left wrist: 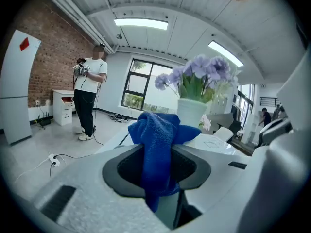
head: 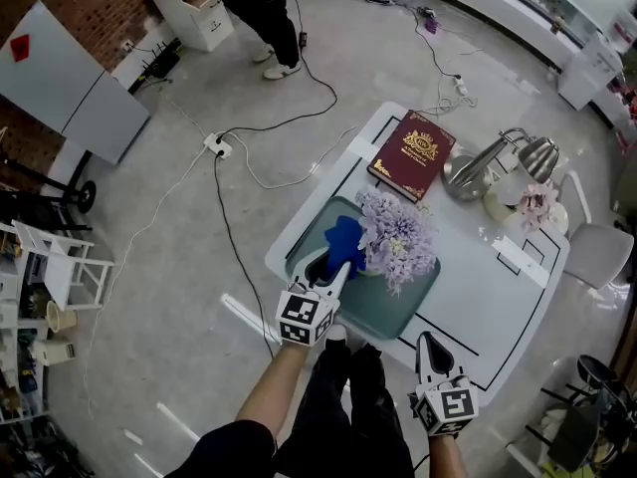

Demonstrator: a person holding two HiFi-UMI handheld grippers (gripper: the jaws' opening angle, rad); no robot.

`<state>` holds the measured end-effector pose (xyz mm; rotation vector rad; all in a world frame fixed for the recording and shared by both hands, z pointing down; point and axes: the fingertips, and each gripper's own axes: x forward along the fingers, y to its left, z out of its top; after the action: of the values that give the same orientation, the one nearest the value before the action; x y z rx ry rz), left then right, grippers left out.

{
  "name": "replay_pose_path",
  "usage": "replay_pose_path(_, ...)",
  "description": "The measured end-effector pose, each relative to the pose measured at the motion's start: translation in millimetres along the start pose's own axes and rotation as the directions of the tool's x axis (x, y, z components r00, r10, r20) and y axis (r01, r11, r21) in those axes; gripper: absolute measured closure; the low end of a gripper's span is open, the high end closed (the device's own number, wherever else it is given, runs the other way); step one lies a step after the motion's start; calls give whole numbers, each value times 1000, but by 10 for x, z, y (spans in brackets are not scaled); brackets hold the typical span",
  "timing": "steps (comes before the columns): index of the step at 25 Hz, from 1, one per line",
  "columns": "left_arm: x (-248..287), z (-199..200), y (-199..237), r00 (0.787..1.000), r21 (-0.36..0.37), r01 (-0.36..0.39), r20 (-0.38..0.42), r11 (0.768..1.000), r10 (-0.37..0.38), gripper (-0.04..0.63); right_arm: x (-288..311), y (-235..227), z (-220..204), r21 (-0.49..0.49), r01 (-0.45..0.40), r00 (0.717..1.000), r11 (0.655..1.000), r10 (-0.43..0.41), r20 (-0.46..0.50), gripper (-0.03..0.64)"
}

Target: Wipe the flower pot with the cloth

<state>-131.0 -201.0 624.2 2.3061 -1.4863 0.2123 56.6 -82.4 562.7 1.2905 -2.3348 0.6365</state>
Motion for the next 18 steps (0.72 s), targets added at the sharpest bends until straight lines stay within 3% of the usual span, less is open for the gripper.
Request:
replay_pose_path(7,204,-541,196,984,92,-7,-178,996,23,457,-40,2,-112,14,8,1000,1000,-8,-26,607)
replay_pose_path(9,177,-577,262,980,96,-13,-197,995,32,457,-43,1,-128,15,9,1000,1000,-9,-28,607)
replay_pose_path(15,21,102,258,1000,91,-3,7,996,2,457,-22,-26,-66,8,8,1000,1000,-8,-11,607)
replay_pose_path(18,172,272,180,999,118,46,13,992,-48,457,-15,-35,-44,16,11,1000,1000,-11,-12,607)
